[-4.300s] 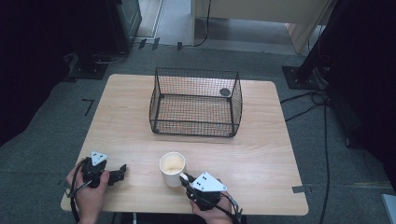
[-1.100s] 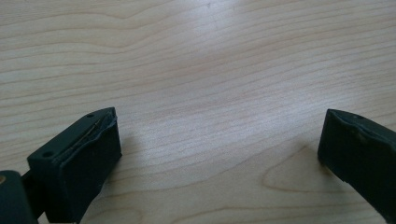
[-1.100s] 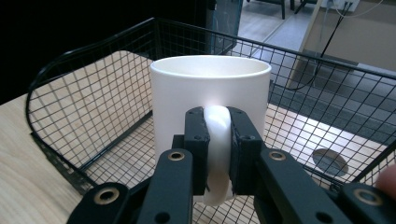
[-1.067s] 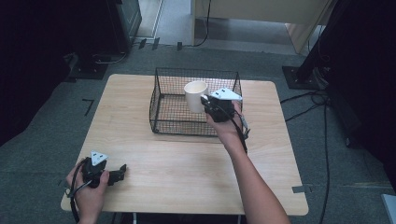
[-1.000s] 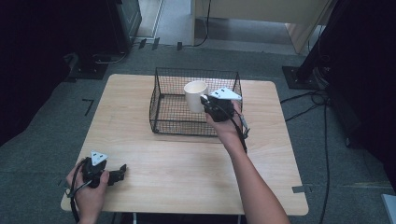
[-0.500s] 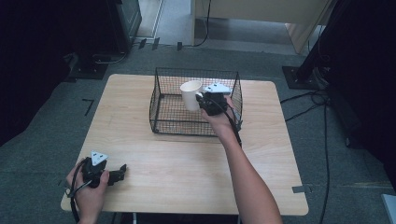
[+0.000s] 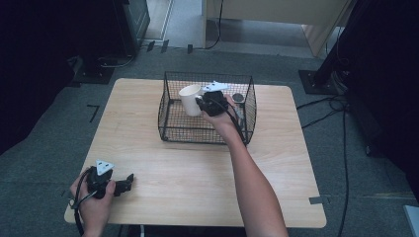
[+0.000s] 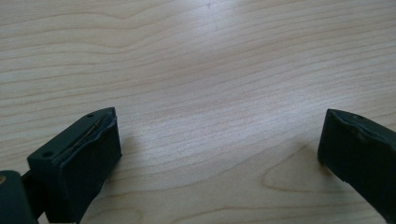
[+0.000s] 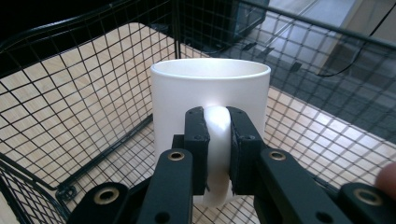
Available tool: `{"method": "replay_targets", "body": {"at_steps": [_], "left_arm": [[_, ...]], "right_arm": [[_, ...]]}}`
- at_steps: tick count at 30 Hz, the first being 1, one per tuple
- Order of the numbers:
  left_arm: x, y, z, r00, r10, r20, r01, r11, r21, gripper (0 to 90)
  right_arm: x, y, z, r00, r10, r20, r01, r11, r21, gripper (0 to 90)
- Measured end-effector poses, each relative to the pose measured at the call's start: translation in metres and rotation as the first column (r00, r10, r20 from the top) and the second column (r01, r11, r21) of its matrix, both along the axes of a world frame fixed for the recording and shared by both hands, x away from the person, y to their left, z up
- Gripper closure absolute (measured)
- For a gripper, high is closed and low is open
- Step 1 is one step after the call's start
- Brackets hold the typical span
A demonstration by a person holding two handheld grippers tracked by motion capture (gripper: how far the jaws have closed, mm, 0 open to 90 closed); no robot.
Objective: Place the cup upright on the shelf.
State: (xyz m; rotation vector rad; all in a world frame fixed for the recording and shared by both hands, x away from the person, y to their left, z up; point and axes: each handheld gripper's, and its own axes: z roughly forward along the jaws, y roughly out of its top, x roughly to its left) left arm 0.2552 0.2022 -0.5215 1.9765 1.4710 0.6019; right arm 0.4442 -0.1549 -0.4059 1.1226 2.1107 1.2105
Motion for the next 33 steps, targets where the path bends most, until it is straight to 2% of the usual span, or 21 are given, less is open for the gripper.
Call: {"method": "replay_targets", "body": {"at_steps": [1, 2, 8, 10, 11, 15, 19, 24, 27, 29, 32, 33], "left_arm": [[0.000, 0.000, 0.000, 1.0000, 0.000, 0.000, 0.000, 1.0000, -0.001, 0.0], [0.000, 0.000, 0.000, 1.0000, 0.000, 0.000, 0.000, 1.0000, -0.002, 0.0], [0.000, 0.000, 0.000, 1.0000, 0.001, 0.001, -0.001, 1.0000, -0.001, 0.0], [0.000, 0.000, 0.000, 1.0000, 0.001, 0.001, -0.001, 1.0000, -0.002, 0.0], [0.000, 0.000, 0.000, 1.0000, -0.001, 0.000, 0.001, 1.0000, -0.003, 0.0], [0.000, 0.000, 0.000, 1.0000, -0.004, 0.001, 0.004, 1.0000, -0.005, 0.0], [0.000, 0.000, 0.000, 1.0000, -0.004, 0.002, 0.004, 1.0000, -0.005, 0.0], [0.000, 0.000, 0.000, 1.0000, -0.005, 0.002, 0.005, 1.0000, -0.004, 0.0], [0.000, 0.000, 0.000, 1.0000, -0.007, 0.003, 0.007, 0.9999, -0.009, 0.0], [0.000, 0.000, 0.000, 1.0000, -0.007, 0.002, 0.007, 0.9999, -0.007, 0.0], [0.000, 0.000, 0.000, 1.0000, -0.006, 0.001, 0.006, 1.0000, -0.004, 0.0], [0.000, 0.000, 0.000, 1.0000, -0.006, 0.001, 0.006, 1.0000, -0.004, 0.0]], "right_arm": [[0.001, 0.003, 0.000, 1.0000, 0.007, -0.007, -0.007, 1.0000, 0.002, 80.5], [0.004, 0.008, 0.000, 0.9996, 0.023, -0.016, -0.024, 0.9996, -0.017, 80.5], [0.013, 0.016, -0.001, 0.9981, 0.047, -0.040, -0.049, 0.9978, -0.045, 80.5], [0.014, 0.019, -0.003, 0.9975, 0.054, -0.045, -0.057, 0.9956, -0.074, 80.5], [0.015, 0.022, -0.005, 0.9967, 0.062, -0.052, -0.067, 0.9922, -0.105, 80.5], [0.016, 0.023, -0.008, 0.9955, 0.069, -0.064, -0.077, 0.9888, -0.128, 80.5], [0.019, 0.020, -0.011, 0.9937, 0.066, -0.091, -0.077, 0.9890, -0.126, 80.4], [0.020, 0.013, -0.011, 0.9918, 0.073, -0.104, -0.085, 0.9900, -0.113, 80.2], [0.022, 0.005, -0.011, 0.9880, 0.071, -0.137, -0.086, 0.9906, -0.107, 79.8], [0.022, 0.003, -0.011, 0.9874, 0.071, -0.142, -0.086, 0.9908, -0.104, 79.6], [0.023, -0.004, -0.012, 0.9841, 0.068, -0.164, -0.088, 0.9890, -0.118, 79.6], [0.024, -0.007, -0.012, 0.9831, 0.066, -0.171, -0.090, 0.9864, -0.138, 79.7]]}}
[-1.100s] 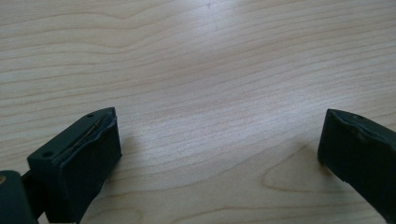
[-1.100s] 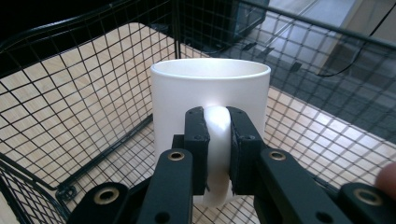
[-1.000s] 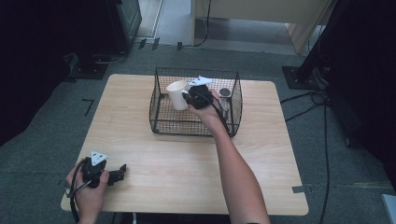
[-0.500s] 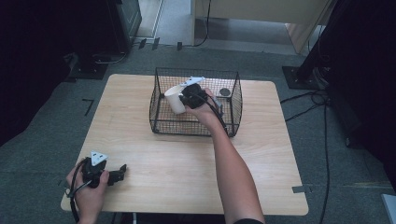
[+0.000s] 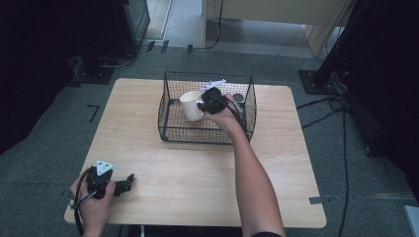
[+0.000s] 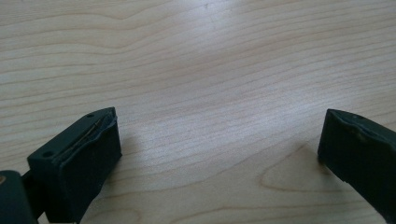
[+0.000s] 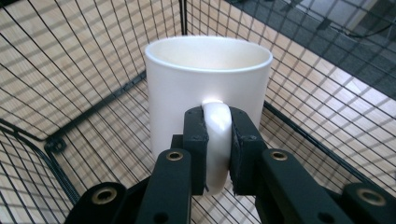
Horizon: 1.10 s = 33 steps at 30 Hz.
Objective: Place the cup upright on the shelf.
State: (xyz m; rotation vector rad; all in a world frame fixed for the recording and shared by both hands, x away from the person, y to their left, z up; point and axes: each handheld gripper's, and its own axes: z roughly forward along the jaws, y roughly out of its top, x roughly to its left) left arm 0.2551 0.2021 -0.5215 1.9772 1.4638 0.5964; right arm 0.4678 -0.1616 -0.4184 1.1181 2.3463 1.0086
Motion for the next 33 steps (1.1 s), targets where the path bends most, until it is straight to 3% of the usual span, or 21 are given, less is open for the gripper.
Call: {"method": "replay_targets", "body": {"at_steps": [7, 11, 20, 26, 27, 33], "left_arm": [[0.000, 0.000, 0.000, 1.0000, 0.001, 0.000, -0.001, 1.0000, 0.001, 0.0], [0.000, 0.000, 0.000, 1.0000, 0.000, 0.001, 0.000, 1.0000, 0.000, 0.0], [0.000, 0.000, 0.000, 1.0000, 0.001, 0.000, -0.001, 1.0000, 0.003, 0.0], [0.000, 0.000, 0.000, 1.0000, 0.000, 0.000, 0.000, 1.0000, 0.005, 0.0], [0.000, 0.000, 0.000, 1.0000, 0.000, -0.001, 0.000, 1.0000, 0.005, 0.0], [0.000, 0.000, 0.000, 1.0000, 0.000, 0.000, 0.000, 1.0000, 0.001, 0.0]], "right_arm": [[0.001, -0.009, -0.002, 0.9997, -0.013, -0.023, 0.013, 0.9998, -0.015, 79.7], [0.001, -0.013, -0.003, 0.9996, -0.016, -0.023, 0.015, 0.9987, -0.049, 78.9], [0.002, -0.025, -0.007, 0.9956, -0.046, -0.082, 0.038, 0.9948, -0.094, 75.9], [0.001, -0.028, -0.008, 0.9946, -0.056, -0.088, 0.047, 0.9946, -0.093, 73.6], [-0.001, -0.029, -0.008, 0.9943, -0.066, -0.084, 0.059, 0.9952, -0.078, 68.0], [-0.005, -0.031, -0.007, 0.9958, -0.068, -0.061, 0.065, 0.9963, -0.056, 59.9]]}}
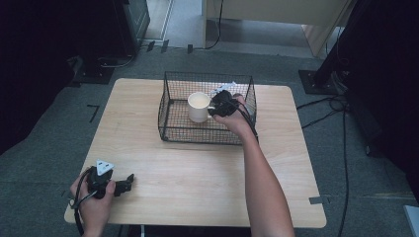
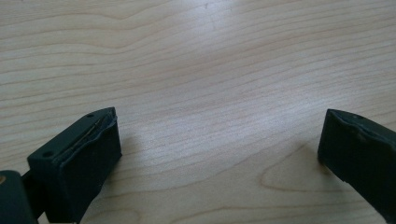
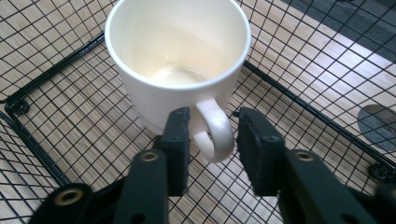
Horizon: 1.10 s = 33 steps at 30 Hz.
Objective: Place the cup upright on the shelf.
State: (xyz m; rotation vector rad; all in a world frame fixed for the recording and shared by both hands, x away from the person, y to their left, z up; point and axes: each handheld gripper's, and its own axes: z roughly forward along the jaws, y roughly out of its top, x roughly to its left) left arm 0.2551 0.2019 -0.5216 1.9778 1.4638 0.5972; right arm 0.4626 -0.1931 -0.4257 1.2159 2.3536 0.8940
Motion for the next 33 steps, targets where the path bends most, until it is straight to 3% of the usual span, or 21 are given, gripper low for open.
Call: {"method": "replay_targets", "body": {"at_steps": [4, 5, 6, 8, 11, 14, 17, 23, 26, 29, 33], "left_arm": [[0.000, 0.000, 0.000, 1.0000, 0.001, 0.002, -0.001, 1.0000, -0.003, 0.0], [0.000, 0.000, 0.000, 1.0000, 0.001, 0.001, -0.001, 1.0000, -0.002, 0.0], [0.000, 0.000, 0.000, 1.0000, 0.001, 0.000, -0.001, 1.0000, 0.002, 0.0], [0.000, 0.000, 0.000, 1.0000, 0.001, 0.000, -0.001, 1.0000, 0.003, 0.0], [0.000, 0.000, 0.000, 1.0000, 0.000, 0.000, 0.000, 1.0000, 0.000, 0.0], [0.000, 0.000, 0.000, 1.0000, 0.000, -0.001, 0.000, 1.0000, 0.003, 0.0], [0.000, 0.000, 0.000, 1.0000, 0.001, 0.001, -0.001, 1.0000, -0.002, 0.0], [0.000, -0.001, 0.000, 1.0000, 0.001, 0.000, -0.001, 1.0000, 0.003, 0.0], [0.000, -0.001, 0.000, 1.0000, 0.000, -0.001, 0.000, 1.0000, 0.006, 0.0], [0.000, -0.001, 0.000, 1.0000, 0.000, -0.001, 0.000, 1.0000, 0.007, 0.0], [0.000, -0.001, 0.000, 1.0000, 0.000, -0.001, 0.000, 1.0000, 0.007, 0.0]], "right_arm": [[-0.005, -0.002, 0.004, 0.9993, -0.030, 0.023, 0.029, 0.9992, 0.028, 45.2], [-0.006, -0.002, 0.005, 0.9990, -0.036, 0.027, 0.035, 0.9989, 0.032, 38.9], [-0.009, -0.001, 0.008, 0.9981, -0.055, 0.029, 0.054, 0.9981, 0.029, 25.2], [-0.012, -0.002, 0.011, 0.9957, -0.088, 0.026, 0.087, 0.9955, 0.038, 14.2], [-0.016, -0.004, 0.015, 0.9942, -0.105, 0.020, 0.104, 0.9919, 0.073, 13.9], [-0.025, -0.008, 0.022, 0.9903, -0.139, 0.002, 0.138, 0.9843, 0.111, 1.1], [-0.034, -0.013, 0.025, 0.9887, -0.150, -0.008, 0.149, 0.9789, 0.139, 0.0], [-0.054, -0.019, 0.026, 0.9864, -0.164, -0.012, 0.164, 0.9770, 0.137, 0.0], [-0.066, -0.019, 0.026, 0.9930, -0.118, -0.005, 0.117, 0.9842, 0.133, 0.0], [-0.075, -0.019, 0.027, 0.9944, -0.105, 0.004, 0.104, 0.9851, 0.137, 0.0], [-0.092, -0.023, 0.028, 0.9961, -0.088, 0.001, 0.086, 0.9773, 0.194, 0.4]]}}
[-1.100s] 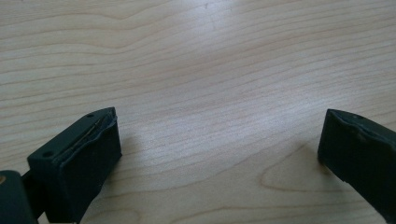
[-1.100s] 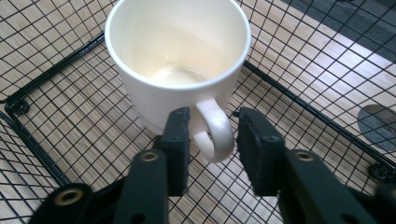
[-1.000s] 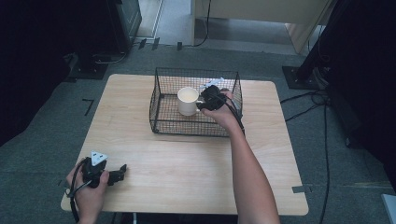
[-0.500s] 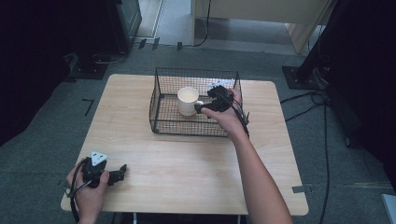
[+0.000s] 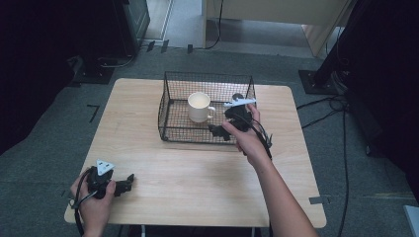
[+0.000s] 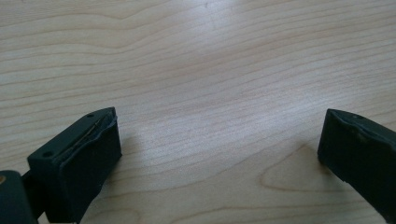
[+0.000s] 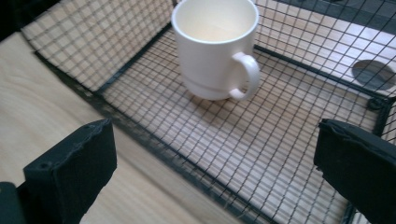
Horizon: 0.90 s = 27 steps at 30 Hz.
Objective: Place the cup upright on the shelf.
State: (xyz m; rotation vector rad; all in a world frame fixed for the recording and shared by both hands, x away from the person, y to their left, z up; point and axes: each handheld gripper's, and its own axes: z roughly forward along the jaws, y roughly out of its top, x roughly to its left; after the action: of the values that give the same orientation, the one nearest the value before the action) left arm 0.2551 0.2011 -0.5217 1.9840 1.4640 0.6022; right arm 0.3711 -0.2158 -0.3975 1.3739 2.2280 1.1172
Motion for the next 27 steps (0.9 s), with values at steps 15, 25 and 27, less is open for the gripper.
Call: {"method": "replay_targets", "body": {"at_steps": [15, 25, 27], "left_arm": [[0.000, 0.000, 0.000, 1.0000, 0.001, 0.002, -0.001, 1.0000, 0.000, 0.0], [0.000, 0.000, 0.000, 1.0000, -0.001, 0.001, 0.001, 1.0000, 0.002, 0.0], [0.000, 0.000, 0.000, 1.0000, -0.001, 0.001, 0.001, 1.0000, 0.003, 0.0]], "right_arm": [[-0.048, -0.017, -0.004, 0.9941, -0.064, 0.088, 0.066, 0.9977, -0.014, 4.9], [-0.070, -0.029, -0.010, 0.9931, -0.047, 0.108, 0.048, 0.9988, -0.009, 2.6], [-0.073, -0.032, -0.012, 0.9915, -0.056, 0.117, 0.059, 0.9981, -0.019, 2.6]]}}
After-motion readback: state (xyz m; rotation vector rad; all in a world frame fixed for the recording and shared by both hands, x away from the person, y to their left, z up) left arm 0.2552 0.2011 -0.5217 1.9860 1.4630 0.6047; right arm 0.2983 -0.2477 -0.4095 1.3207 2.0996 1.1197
